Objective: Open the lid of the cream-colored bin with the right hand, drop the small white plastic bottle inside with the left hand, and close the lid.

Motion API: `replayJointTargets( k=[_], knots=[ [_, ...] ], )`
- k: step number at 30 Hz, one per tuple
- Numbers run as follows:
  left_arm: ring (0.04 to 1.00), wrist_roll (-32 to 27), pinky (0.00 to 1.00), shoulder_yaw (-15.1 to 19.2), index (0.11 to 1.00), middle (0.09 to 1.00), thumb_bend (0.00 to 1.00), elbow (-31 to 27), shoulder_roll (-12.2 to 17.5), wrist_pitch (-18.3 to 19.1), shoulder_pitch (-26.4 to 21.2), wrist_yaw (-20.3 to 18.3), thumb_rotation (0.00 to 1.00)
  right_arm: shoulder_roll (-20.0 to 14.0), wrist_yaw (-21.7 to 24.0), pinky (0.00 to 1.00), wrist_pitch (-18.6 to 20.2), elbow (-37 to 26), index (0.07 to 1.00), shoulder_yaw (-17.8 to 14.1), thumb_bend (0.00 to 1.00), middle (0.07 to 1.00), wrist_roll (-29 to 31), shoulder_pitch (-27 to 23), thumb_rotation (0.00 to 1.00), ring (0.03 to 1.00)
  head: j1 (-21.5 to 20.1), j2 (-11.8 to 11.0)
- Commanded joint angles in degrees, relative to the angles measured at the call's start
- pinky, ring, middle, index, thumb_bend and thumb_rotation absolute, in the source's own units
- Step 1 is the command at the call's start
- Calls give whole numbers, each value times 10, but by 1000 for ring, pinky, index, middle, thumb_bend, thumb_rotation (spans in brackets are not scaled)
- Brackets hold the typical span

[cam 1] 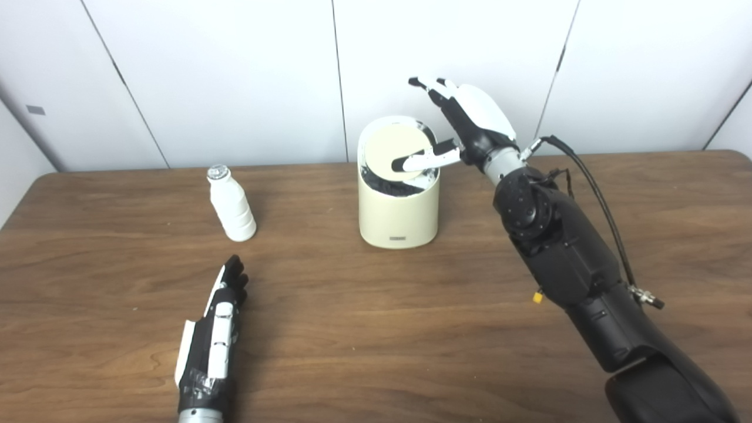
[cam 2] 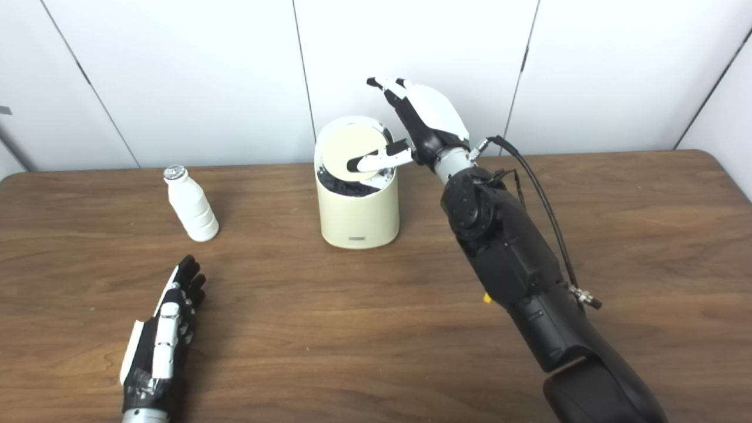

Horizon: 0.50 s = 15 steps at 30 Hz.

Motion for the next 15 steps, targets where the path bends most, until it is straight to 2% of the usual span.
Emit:
replayJointTargets(
  k=[1, 8, 15],
  knots=[
    [994, -6, 1000, -5, 997, 994, 387, -19, -13, 3, 28, 3, 982, -6, 2, 1000, 4, -7, 925, 7, 882, 945, -23, -31, 292, 999, 0, 1],
    [979, -5, 1000, -3, 994, 981, 398, -17, -15, -13, 29, 8, 980, -23, -2, 1000, 4, 1, 929, 29, 937, 948, -57, -28, 179, 1000, 2, 3],
    [982, -12, 1000, -1, 993, 983, 383, -18, -16, -12, 28, 9, 967, -23, -11, 1000, -3, -3, 929, 17, 914, 944, -42, -20, 240, 1000, 1, 5]
  ],
)
